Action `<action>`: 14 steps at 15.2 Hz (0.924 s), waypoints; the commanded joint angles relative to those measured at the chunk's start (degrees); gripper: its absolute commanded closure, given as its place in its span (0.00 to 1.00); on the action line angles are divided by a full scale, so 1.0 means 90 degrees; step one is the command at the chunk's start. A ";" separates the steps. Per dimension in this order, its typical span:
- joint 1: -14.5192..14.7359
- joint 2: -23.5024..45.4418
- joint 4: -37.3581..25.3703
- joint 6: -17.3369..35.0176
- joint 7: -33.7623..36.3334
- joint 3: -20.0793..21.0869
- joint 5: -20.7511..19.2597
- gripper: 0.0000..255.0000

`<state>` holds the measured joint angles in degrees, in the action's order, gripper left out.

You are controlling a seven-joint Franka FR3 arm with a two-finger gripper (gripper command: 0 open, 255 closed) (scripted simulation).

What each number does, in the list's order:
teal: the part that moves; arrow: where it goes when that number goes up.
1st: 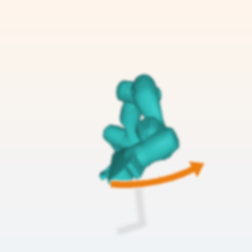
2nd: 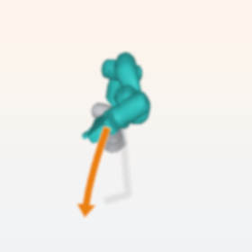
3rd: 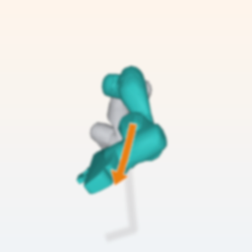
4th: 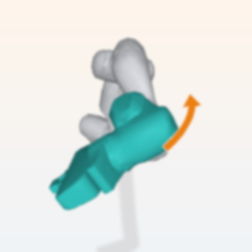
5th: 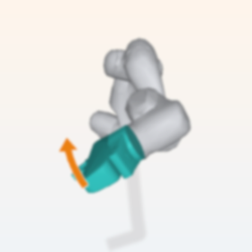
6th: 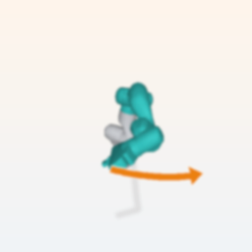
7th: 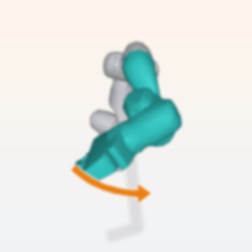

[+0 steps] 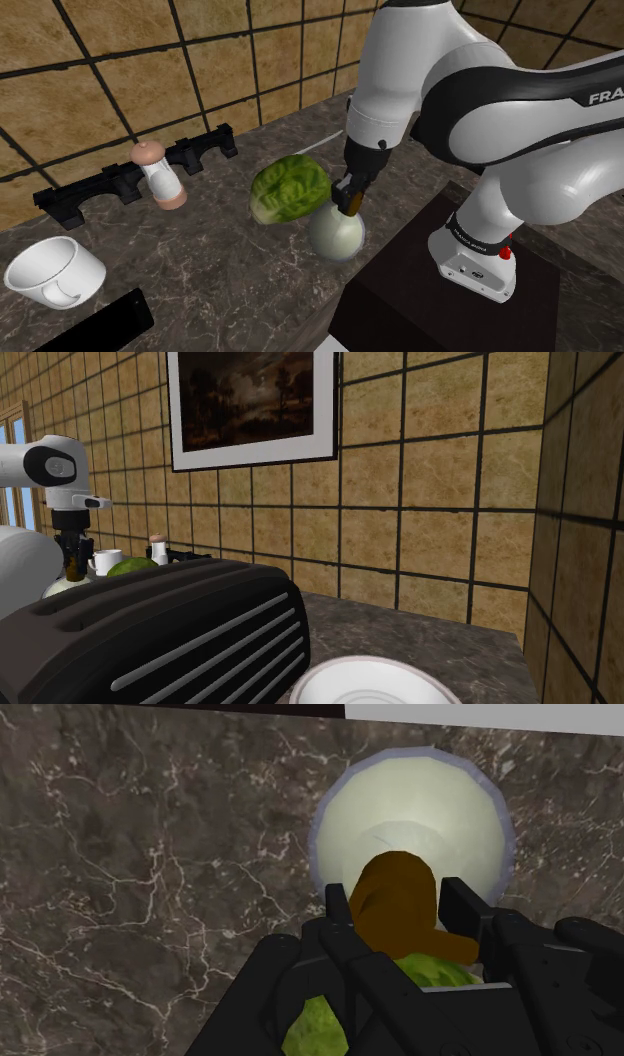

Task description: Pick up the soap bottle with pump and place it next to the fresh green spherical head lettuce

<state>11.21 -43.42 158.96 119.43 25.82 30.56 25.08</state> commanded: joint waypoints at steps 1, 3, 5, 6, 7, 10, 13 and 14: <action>0.0007 0.0016 0.0027 0.0013 0.0001 0.0011 0.0011 1.00; 0.0008 0.0017 0.0028 0.0014 0.0002 0.0010 0.0010 1.00; 0.0007 0.0019 0.0024 0.0013 0.0003 0.0009 0.0008 0.00; 0.0004 0.0025 0.0016 0.0011 0.0004 0.0010 0.0005 0.00; 0.0004 0.0027 0.0016 0.0014 0.0005 0.0012 0.0006 0.00; 0.0009 0.0017 0.0028 0.0014 0.0002 0.0009 0.0009 0.00; -0.0037 -0.0302 -0.0423 -0.0755 0.0033 -0.0264 -0.0215 0.00; -0.0052 -0.0362 -0.0553 -0.0944 0.0041 -0.0330 -0.0271 0.00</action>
<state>10.86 -46.03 155.22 112.91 26.08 28.22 23.19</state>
